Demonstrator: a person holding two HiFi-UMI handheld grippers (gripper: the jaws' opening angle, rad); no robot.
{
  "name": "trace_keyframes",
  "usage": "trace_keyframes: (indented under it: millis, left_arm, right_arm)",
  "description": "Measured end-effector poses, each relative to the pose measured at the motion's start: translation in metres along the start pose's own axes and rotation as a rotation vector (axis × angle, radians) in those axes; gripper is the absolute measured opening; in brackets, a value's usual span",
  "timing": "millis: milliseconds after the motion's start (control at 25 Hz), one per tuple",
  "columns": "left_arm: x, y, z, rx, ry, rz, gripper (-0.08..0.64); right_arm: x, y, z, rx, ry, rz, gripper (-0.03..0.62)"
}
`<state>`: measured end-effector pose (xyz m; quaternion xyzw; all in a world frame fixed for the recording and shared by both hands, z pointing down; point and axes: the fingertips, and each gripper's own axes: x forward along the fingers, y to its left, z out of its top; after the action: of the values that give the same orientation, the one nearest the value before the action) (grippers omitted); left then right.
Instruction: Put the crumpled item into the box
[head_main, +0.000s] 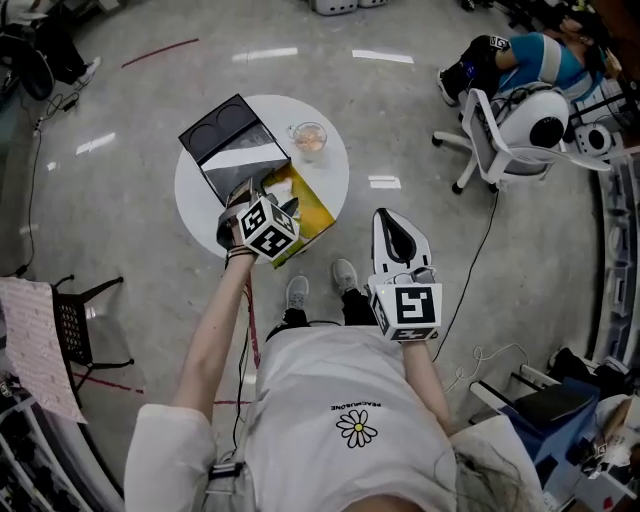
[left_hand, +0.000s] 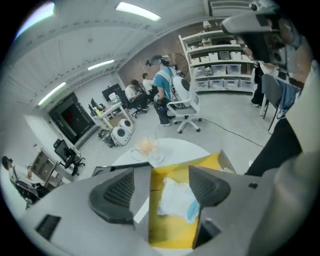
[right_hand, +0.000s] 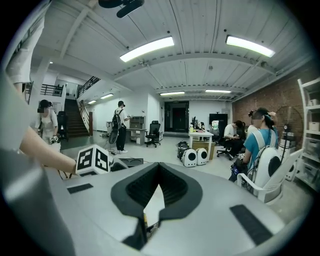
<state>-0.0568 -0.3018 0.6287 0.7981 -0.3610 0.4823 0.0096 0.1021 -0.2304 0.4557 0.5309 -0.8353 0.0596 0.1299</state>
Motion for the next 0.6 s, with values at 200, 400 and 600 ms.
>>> trace_keyframes:
  millis: [200, 400, 600]
  left_arm:
    - [-0.055, 0.055, 0.057, -0.116, -0.164, 0.158, 0.306]
    - [-0.131, 0.073, 0.106, -0.149, -0.365, 0.269, 0.085]
    - [-0.211, 0.082, 0.127, -0.305, -0.650, 0.406, 0.003]
  right_arm:
    - [0.012, 0.011, 0.011, -0.037, -0.027, 0.061, 0.003]
    - [0.014, 0.023, 0.025, -0.043, -0.062, 0.114, 0.003]
    - [0.023, 0.037, 0.042, -0.048, -0.119, 0.175, 0.003]
